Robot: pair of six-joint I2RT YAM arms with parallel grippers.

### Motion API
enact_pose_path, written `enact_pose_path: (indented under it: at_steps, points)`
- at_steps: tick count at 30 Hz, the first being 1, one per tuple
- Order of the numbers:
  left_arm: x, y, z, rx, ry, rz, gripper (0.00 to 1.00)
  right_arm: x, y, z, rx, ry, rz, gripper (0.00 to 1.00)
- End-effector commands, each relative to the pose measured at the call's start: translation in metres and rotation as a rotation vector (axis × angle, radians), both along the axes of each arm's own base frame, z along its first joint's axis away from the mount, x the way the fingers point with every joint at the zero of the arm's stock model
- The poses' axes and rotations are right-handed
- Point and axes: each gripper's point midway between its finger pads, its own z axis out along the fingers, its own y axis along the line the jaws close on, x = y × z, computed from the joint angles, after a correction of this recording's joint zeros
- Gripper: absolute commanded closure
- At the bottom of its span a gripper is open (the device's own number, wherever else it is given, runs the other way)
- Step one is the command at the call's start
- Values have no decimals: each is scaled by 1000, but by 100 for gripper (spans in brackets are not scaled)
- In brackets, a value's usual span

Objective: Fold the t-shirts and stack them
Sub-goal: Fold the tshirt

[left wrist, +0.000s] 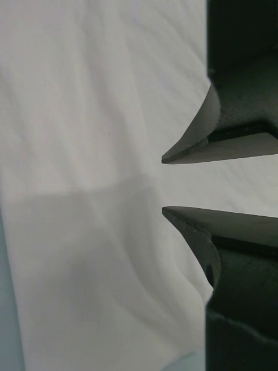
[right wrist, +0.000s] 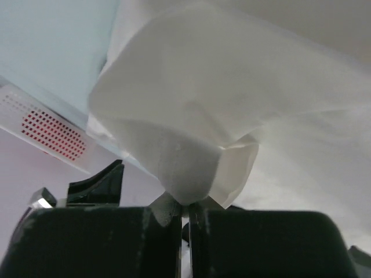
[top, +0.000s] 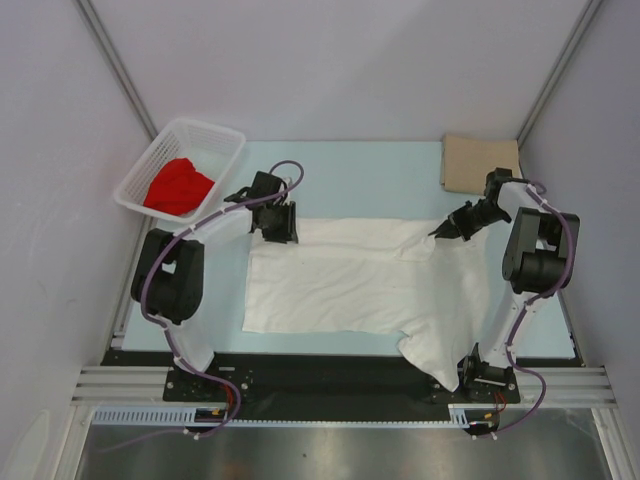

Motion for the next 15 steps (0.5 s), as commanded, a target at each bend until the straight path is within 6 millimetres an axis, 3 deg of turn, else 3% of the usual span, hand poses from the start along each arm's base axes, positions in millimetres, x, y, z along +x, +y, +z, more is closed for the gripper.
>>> enact_pose_path:
  at_steps: [1, 8, 15]
  points:
    - [11, -1, 8, 2, -25, 5, 59, -8, 23, 11, 176, 231, -177, 100]
    - [9, -5, 0, -16, 1, -13, 60, -12, 28, 10, 189, 392, -330, 100]
    - [8, -19, 7, -84, -9, -61, 59, -53, -10, -7, -21, 453, -394, 100]
